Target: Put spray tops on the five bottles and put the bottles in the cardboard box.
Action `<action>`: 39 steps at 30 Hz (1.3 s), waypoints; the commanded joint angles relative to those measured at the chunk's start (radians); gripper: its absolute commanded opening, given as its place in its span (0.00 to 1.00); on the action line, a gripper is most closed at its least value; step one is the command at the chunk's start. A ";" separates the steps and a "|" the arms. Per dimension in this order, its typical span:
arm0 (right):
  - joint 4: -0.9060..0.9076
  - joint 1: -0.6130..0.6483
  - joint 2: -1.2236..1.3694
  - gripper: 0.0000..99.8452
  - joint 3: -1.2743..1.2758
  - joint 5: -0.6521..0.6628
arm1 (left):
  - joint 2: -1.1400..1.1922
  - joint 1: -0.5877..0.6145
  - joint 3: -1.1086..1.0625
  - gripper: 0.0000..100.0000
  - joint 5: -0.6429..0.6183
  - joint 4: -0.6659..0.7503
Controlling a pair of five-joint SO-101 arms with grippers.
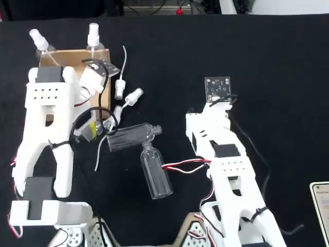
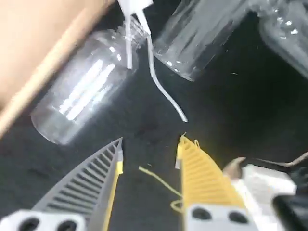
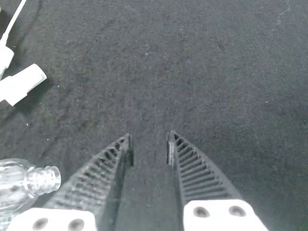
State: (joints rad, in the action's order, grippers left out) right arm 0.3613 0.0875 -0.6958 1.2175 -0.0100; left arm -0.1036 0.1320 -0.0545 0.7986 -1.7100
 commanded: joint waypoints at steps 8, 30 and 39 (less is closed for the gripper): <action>-0.026 -0.014 0.002 0.11 -0.010 0.008 | -0.044 0.079 -0.203 0.29 0.250 0.284; -0.026 -0.015 0.001 0.11 -0.010 0.008 | -0.044 0.117 -0.444 0.30 0.259 0.755; -0.026 -0.015 0.002 0.11 -0.010 0.008 | -0.057 0.120 -0.444 0.30 0.361 0.552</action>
State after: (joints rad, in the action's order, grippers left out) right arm 0.3613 0.0875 -0.6958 1.2175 -0.0100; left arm -0.1297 0.2409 -0.5117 1.0917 -1.0242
